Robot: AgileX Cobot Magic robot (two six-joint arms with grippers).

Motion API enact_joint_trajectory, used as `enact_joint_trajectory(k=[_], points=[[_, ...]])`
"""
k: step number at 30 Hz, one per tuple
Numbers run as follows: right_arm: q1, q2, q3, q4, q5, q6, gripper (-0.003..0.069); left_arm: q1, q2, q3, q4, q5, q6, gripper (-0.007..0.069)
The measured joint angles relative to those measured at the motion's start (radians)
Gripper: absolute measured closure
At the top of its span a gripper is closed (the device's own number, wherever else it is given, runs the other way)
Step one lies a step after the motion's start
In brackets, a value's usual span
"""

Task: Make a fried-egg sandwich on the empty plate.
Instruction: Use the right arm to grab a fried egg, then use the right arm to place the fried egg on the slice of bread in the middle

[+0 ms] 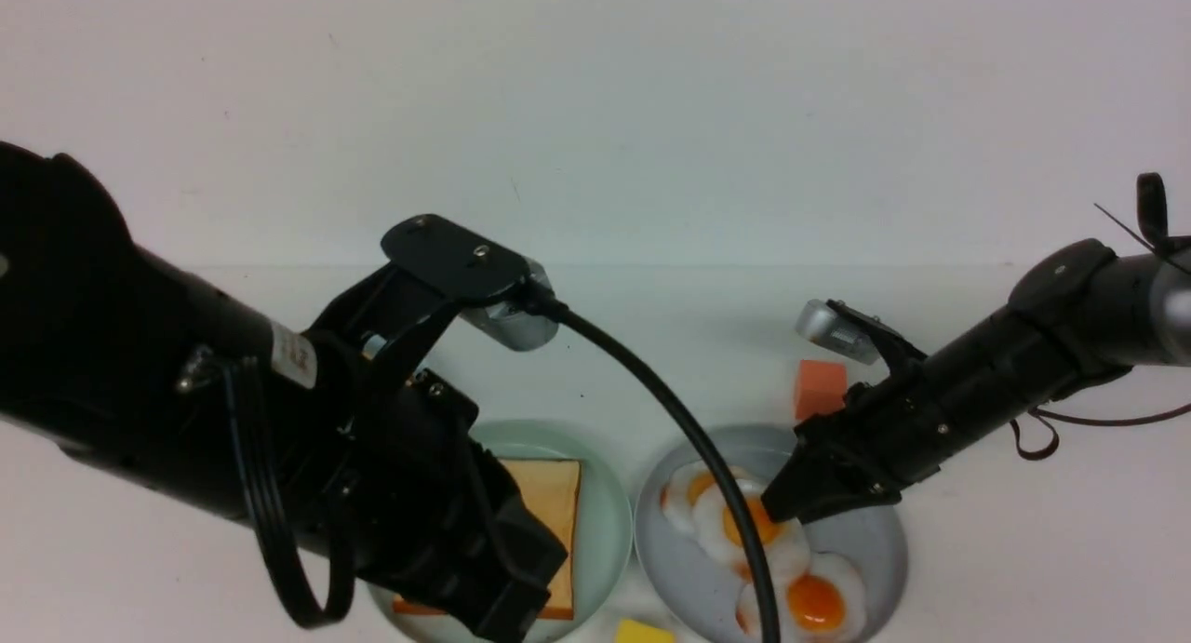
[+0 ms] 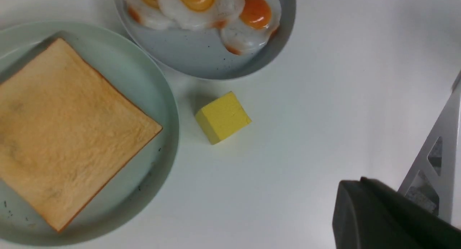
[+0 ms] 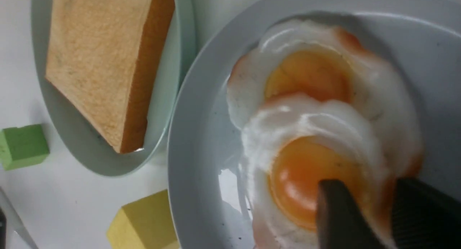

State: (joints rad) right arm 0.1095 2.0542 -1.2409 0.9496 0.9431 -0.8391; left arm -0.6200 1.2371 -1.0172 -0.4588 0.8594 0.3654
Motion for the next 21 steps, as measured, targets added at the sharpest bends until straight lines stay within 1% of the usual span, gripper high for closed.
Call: enact_joint_trajectory(k=[2,3,4,5,7,8,10,12,15,19,21], points=[[0.000,0.000,0.000,0.002,0.004,0.000,0.0575,0.000,0.000,0.000,0.012,0.000,-0.008,0.0638],[0.000,0.000,0.000,0.002,0.004,0.000,0.0575,0.000,0.000,0.000,0.018,0.000,-0.011,0.0638],[0.000,0.000,0.000,0.003,0.008,0.000,0.0609,0.000,0.000,0.000,0.025,0.000,-0.018,0.0638],[0.000,0.000,0.000,0.004,0.014,0.000,0.0617,0.000,0.000,0.000,0.056,0.000,-0.040,0.0638],[0.000,-0.001,0.000,0.004,0.022,0.000,0.0615,0.000,-0.002,0.000,0.091,0.002,-0.065,0.0638],[0.000,-0.009,0.000,0.003,0.027,0.000,0.0615,0.000,-0.009,0.000,0.125,0.011,-0.100,0.0638],[0.000,-0.021,0.000,0.002,0.031,0.000,0.0615,0.000,-0.017,0.001,0.150,0.021,-0.122,0.0638],[0.000,-0.062,-0.002,0.001,0.038,0.000,0.0615,0.000,-0.060,0.004,0.207,0.045,-0.174,0.0638],[0.010,-0.117,-0.030,0.001,0.051,0.007,0.0615,0.000,-0.135,0.030,0.252,0.064,-0.225,0.0638],[0.062,-0.142,-0.088,0.001,0.053,0.047,0.0615,0.000,-0.213,0.085,0.275,0.074,-0.271,0.0638],[0.134,-0.139,-0.143,-0.007,0.040,0.092,0.0615,0.000,-0.272,0.153,0.292,0.077,-0.317,0.0638]])
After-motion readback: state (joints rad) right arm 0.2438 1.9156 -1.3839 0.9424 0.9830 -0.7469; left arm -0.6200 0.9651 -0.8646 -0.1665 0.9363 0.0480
